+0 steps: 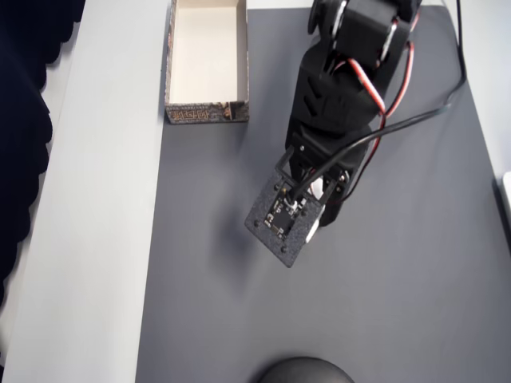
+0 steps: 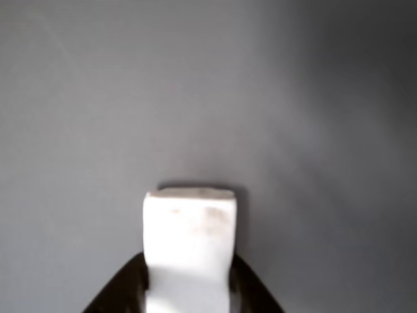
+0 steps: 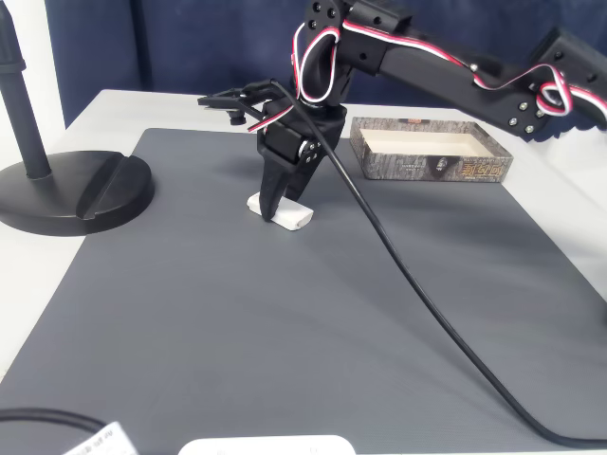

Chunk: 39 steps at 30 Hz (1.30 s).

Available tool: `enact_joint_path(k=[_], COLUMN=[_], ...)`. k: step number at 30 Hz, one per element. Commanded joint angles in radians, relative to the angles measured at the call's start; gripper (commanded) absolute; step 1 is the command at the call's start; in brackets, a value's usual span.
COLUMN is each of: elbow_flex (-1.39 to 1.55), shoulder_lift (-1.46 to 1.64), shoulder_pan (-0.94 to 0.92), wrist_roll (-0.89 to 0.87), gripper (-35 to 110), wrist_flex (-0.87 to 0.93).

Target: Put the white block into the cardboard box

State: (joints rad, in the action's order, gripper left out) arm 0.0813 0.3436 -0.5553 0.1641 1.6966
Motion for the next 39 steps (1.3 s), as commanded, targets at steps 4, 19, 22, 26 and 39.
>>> enact_joint_path(k=[4, 19, 22, 26, 39], elbow_flex=[-0.063, 0.147, 0.279, 0.431, 0.752], shoulder_lift=[0.005, 0.264, 0.4, 0.558, 0.818], shoulder_pan=[0.017, -0.011, -0.031, -0.055, -0.156], wrist_roll=[-0.018, -0.133, -0.16, -0.179, -0.264], gripper=[-2, -2, -2, -2, -2], wrist_flex=[0.015, 0.038, 0.04, 0.04, 0.038])
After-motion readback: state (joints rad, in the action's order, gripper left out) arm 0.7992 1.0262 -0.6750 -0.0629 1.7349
